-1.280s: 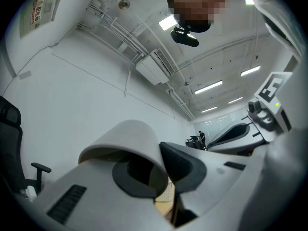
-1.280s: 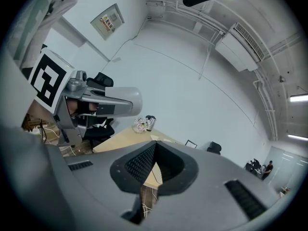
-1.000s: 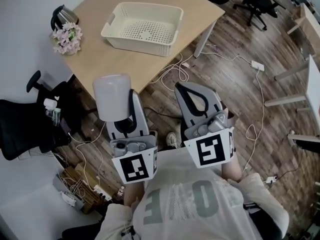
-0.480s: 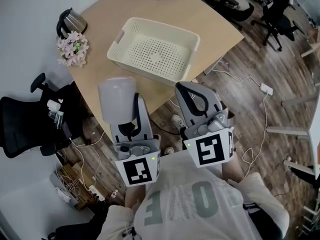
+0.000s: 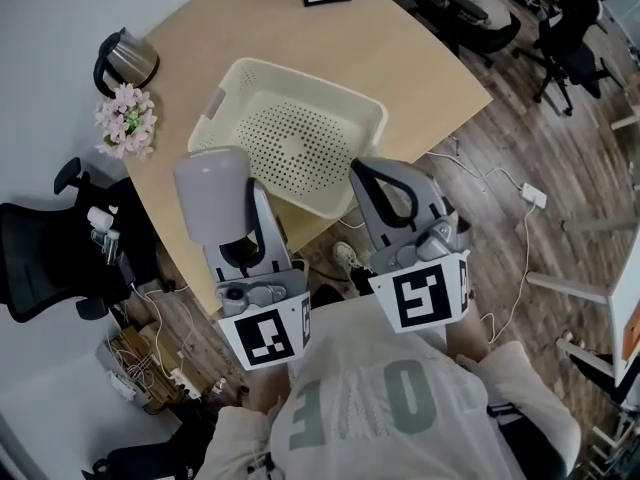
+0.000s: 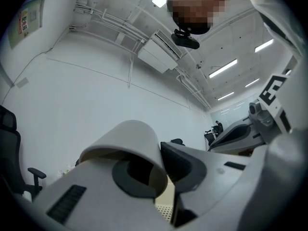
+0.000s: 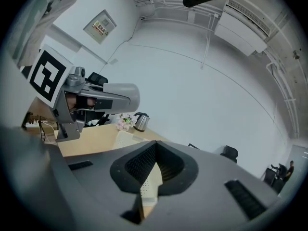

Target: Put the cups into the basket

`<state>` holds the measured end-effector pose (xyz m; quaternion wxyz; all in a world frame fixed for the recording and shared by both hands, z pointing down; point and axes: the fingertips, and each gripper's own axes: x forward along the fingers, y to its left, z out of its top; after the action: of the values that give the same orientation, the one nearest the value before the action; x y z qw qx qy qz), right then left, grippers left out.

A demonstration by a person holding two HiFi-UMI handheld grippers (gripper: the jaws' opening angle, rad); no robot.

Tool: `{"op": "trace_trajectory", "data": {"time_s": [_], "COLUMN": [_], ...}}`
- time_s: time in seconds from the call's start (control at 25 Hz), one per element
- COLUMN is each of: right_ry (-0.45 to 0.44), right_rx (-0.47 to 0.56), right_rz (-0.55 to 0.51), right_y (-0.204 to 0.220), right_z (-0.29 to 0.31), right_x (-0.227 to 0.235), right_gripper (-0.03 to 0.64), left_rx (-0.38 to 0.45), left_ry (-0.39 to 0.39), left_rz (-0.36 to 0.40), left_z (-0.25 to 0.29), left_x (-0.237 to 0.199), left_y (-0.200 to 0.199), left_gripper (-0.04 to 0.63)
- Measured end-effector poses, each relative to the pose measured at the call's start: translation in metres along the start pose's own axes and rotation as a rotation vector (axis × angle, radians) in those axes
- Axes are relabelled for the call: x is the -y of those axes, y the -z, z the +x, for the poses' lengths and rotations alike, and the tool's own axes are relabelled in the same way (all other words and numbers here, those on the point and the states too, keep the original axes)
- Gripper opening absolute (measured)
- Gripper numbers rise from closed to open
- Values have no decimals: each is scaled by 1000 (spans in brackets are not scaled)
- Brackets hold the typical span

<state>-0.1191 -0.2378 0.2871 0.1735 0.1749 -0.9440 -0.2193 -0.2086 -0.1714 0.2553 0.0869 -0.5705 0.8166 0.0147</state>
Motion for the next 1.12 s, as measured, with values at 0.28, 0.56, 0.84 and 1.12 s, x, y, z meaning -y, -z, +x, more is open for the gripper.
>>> {"op": "trace_trajectory", "data": {"time_s": [0.28,0.56,0.84,1.12], "right_ry": [-6,52,119,138], "right_rx": [5,25,60,41], "right_rz": [40,35,36,37], "right_y": [15,2,-18,-26], "right_z": [17,22,30,43], "right_x": [21,37,48,38], "right_gripper": [-3,-3,-3,-3], "left_rx": [-30,2,42,-31], "left_ry": [-2,14,64,88], "left_rz": [27,20,32,41], "left_z": [21,47,60,72], "left_x": [9,2,-1,-23], "left_y": [5,-4,-21,-7], "left_gripper": [48,48,48,48]}}
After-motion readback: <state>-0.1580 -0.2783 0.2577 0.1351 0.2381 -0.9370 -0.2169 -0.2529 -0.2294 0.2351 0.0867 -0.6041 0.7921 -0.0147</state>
